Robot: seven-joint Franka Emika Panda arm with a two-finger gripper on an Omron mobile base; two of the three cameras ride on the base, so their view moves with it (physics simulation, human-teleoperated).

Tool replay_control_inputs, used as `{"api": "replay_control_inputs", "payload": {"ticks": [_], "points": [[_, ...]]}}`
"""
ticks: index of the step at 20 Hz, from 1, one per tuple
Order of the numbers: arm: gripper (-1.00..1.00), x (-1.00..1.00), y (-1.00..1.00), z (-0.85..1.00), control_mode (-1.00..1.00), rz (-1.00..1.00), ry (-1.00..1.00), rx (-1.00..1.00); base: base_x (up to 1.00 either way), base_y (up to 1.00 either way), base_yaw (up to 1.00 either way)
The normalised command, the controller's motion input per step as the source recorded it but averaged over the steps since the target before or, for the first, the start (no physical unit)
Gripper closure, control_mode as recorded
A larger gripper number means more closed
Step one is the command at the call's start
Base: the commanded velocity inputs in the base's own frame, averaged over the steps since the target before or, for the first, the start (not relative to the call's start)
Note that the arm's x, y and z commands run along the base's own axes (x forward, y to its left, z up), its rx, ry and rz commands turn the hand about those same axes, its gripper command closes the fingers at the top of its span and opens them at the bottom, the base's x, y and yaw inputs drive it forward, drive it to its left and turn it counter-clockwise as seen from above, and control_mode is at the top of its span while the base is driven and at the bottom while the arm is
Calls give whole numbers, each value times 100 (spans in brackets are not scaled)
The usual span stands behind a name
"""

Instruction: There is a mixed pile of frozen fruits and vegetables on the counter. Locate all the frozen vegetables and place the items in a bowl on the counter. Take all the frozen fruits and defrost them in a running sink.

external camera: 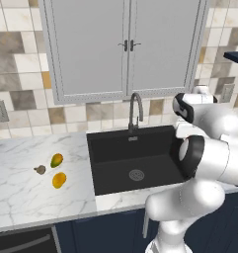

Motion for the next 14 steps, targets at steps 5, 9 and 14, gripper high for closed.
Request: {"api": "replay_control_inputs", "payload": {"ticks": [5, 9, 14], "points": [[100, 0, -41, 12, -100, -7, 0, -4, 0, 0, 0], [100, 0, -43, 8, -100, -7, 0, -3, 0, 0, 0], [100, 9, -39, 10, -100, -3, 0, -1, 0, 0, 0]]}}
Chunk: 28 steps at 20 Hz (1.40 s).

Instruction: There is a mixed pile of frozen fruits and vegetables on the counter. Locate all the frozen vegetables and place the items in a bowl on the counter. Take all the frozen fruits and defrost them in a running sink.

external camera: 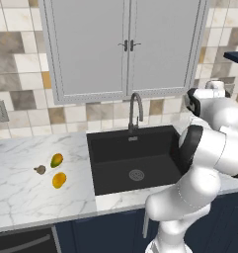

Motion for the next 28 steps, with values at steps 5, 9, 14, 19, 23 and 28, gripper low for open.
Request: {"api": "replay_control_inputs", "payload": {"ticks": [5, 9, 14, 19, 23, 28], "points": [[100, 9, -43, 0, -100, -4, 0, 0, 0, 0, 0], [100, 11, -40, -8, -100, -2, -1, 0, 0, 0, 0], [100, 18, -43, -13, -100, 0, -1, 1, 0, 0, 0], [100, 7, -42, -5, -100, 0, -1, 2, 0, 0, 0], [100, 5, -44, -12, -100, 0, -2, 2, 0, 0, 0], [100, -7, -31, -26, -100, -2, -4, 1, 0, 0, 0]]}}
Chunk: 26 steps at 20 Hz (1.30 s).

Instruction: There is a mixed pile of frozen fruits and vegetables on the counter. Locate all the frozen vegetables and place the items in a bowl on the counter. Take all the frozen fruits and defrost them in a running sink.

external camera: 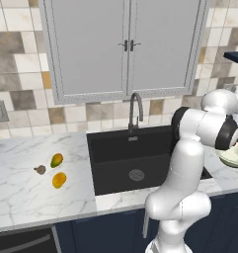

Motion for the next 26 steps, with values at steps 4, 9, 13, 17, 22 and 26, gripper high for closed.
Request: {"api": "replay_control_inputs", "payload": {"ticks": [4, 9, 13, 17, 22, 26], "points": [[100, -8, -8, -38, -100, -2, -2, -4, 0, 0, 0], [100, 0, -14, -31, -100, 0, -1, -5, 0, 0, 0], [100, 0, -19, -18, -100, 0, -1, -1, 0, 0, 0], [100, 0, -14, -16, -100, -1, 0, 0, 0, 0, 0], [-100, 0, -2, -16, -100, -1, 1, 0, 0, 0, 0], [-100, 0, -7, -11, -100, -1, 0, 0, 0, 0, 0]]}}
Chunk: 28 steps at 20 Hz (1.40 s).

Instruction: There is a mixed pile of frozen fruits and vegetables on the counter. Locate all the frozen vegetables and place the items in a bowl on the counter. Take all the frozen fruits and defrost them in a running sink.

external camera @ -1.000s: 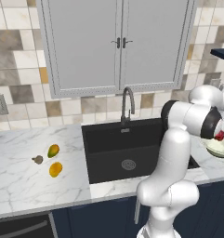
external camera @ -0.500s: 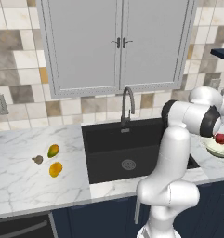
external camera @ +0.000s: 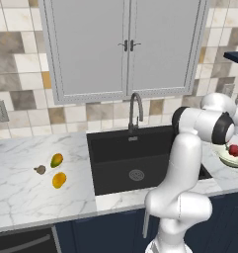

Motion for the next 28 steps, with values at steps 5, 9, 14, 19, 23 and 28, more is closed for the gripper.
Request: {"api": "replay_control_inputs", "payload": {"ticks": [5, 9, 14, 19, 23, 28], "points": [[-100, 2, -4, -4, -100, 0, 0, 0, 0, 0, 0], [-100, 6, 1, 4, -100, 0, 1, 0, 0, 0, 0], [-100, 0, 3, 37, -100, 0, 3, 0, 0, 0, 0], [-100, -4, 24, 32, -100, 1, 1, 0, 0, 0, 0], [-100, -7, 33, 33, -100, 3, 0, 1, 0, 0, 0], [-100, -7, 39, 35, -100, 3, 0, 0, 0, 0, 0]]}}
